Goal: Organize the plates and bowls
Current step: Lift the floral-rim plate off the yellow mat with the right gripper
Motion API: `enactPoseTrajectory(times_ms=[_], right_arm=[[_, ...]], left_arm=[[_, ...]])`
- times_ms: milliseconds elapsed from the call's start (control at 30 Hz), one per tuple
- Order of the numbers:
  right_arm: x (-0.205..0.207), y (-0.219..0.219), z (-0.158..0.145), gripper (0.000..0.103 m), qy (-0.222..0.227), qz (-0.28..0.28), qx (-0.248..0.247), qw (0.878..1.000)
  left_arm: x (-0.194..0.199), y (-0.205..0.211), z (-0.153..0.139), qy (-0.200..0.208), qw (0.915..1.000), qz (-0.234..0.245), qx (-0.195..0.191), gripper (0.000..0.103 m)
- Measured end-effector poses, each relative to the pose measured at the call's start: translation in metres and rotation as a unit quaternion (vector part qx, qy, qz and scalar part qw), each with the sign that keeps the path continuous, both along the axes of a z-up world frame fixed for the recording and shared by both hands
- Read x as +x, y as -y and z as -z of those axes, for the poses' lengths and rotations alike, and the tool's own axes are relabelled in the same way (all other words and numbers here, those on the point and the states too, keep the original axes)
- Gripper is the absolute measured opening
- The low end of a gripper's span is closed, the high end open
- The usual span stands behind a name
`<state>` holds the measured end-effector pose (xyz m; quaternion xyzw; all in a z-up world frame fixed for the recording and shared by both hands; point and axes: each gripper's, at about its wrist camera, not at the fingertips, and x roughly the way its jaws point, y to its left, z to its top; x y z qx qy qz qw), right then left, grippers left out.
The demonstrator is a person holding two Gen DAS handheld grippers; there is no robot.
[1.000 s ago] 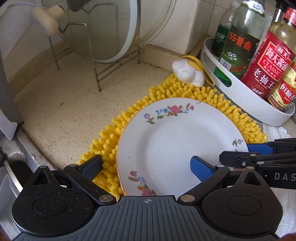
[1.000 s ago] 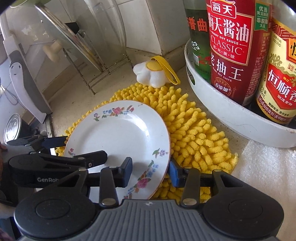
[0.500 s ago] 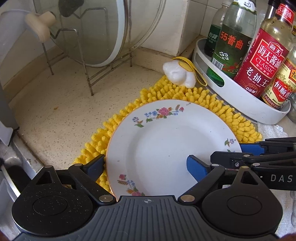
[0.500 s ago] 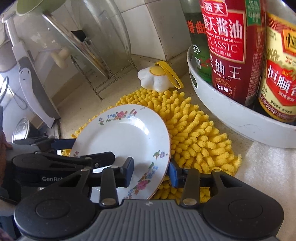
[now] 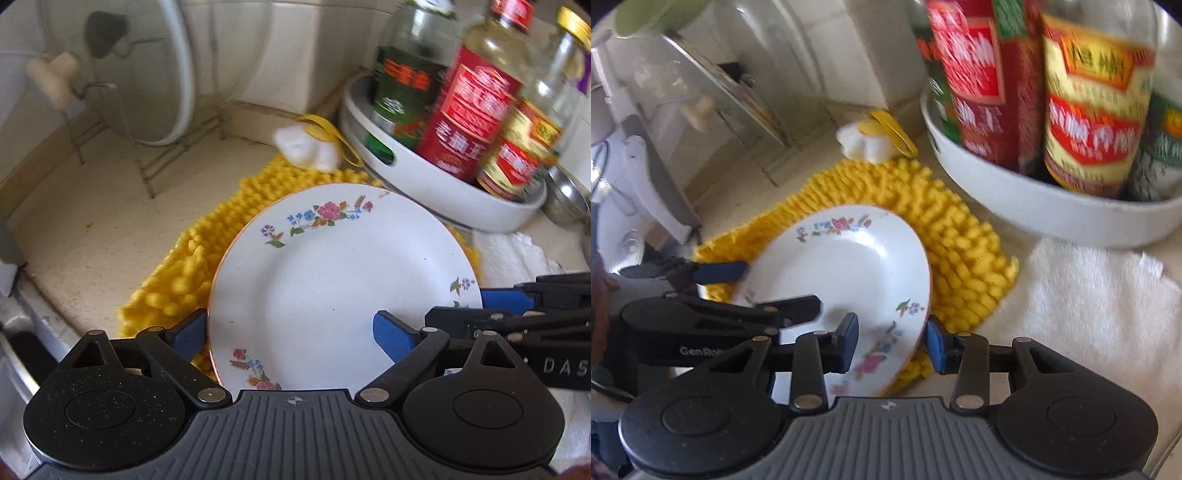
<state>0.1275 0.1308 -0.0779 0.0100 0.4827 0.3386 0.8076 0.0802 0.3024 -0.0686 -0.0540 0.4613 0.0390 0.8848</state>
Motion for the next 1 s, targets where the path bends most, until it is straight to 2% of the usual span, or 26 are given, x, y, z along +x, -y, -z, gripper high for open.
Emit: enactPoseTrajectory(times_ms=[100, 267, 367, 700, 900, 1000], right_arm=[[-0.002, -0.002, 0.001, 0.045, 0.007, 0.000, 0.005, 1.000], [0.001, -0.003, 0.003, 0.044, 0.000, 0.002, 0.011, 1.000], [-0.002, 0.000, 0.000, 0.043, 0.000, 0.005, 0.009, 1.000], [-0.014, 0.027, -0.019, 0.043, -0.002, 0.034, 0.023, 0.999], [-0.012, 0.042, 0.001, 0.043, -0.030, 0.057, 0.011, 0.998], [-0.014, 0.045, 0.004, 0.043, -0.024, 0.060, 0.021, 0.998]], left_arm=[[0.008, 0.003, 0.009, -0.007, 0.9998, 0.006, 0.018, 0.100], [0.010, 0.003, 0.013, -0.006, 0.9996, 0.011, 0.025, 0.102], [0.009, 0.007, 0.010, -0.002, 0.9996, 0.016, 0.022, 0.095], [0.001, 0.020, -0.003, 0.006, 0.9996, 0.020, 0.019, 0.094], [0.002, 0.038, 0.002, -0.002, 0.9987, 0.048, 0.013, 0.094], [0.005, 0.044, 0.012, -0.009, 0.9979, 0.061, 0.017, 0.096]])
